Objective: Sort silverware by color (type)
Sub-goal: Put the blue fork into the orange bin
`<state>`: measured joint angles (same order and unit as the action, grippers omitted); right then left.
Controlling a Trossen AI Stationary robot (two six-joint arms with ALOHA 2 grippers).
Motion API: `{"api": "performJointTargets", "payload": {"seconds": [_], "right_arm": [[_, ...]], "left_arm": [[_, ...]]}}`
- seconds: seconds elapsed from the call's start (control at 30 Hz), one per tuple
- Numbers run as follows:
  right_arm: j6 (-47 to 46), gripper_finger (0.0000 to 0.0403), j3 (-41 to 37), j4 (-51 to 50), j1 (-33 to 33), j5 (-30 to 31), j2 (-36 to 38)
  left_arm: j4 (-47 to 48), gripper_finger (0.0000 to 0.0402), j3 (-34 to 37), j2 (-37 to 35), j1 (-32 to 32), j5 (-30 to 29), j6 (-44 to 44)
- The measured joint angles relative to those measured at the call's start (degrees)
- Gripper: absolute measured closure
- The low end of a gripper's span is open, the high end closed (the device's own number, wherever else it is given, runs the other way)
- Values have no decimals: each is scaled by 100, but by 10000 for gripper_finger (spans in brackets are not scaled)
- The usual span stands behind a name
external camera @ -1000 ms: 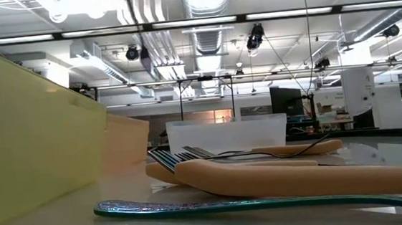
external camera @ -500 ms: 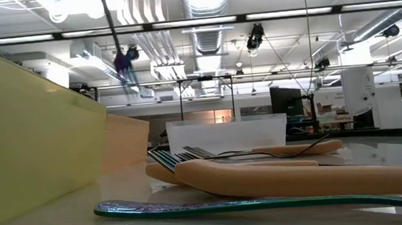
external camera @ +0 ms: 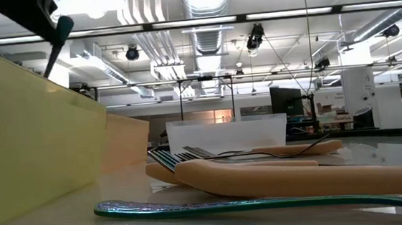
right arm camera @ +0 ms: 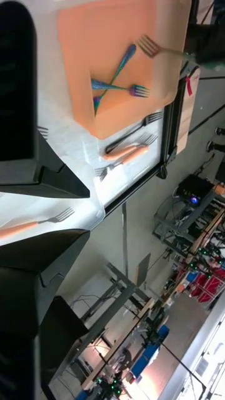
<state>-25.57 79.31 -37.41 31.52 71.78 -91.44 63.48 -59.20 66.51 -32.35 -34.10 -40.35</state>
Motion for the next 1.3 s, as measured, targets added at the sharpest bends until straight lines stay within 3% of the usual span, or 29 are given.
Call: {"api": "performJointTargets", "payload": {"seconds": [0.23,0.67,0.97,1.03,1.1,1.2,1.3], "right_arm": [[-26,321,0,15,-23,-21,-2],[-157,321,0,15,-19,-187,-4],[-139,321,-7,-15,-17,-260,84],[-219,321,-8,-41,-19,-713,214],[-710,321,-7,-264,-39,-1636,372],[-2024,321,-7,-1180,-139,-3337,573],[-3529,321,-7,-2540,-151,-4406,616]], "left_arm": [[224,401,221,303,171,657,180],[211,400,183,888,190,812,409],[227,336,183,1142,244,781,570],[226,317,183,1154,278,749,547],[189,299,183,1156,279,561,406],[-182,277,183,1138,279,327,209],[-1070,264,183,1125,279,326,470]]}}
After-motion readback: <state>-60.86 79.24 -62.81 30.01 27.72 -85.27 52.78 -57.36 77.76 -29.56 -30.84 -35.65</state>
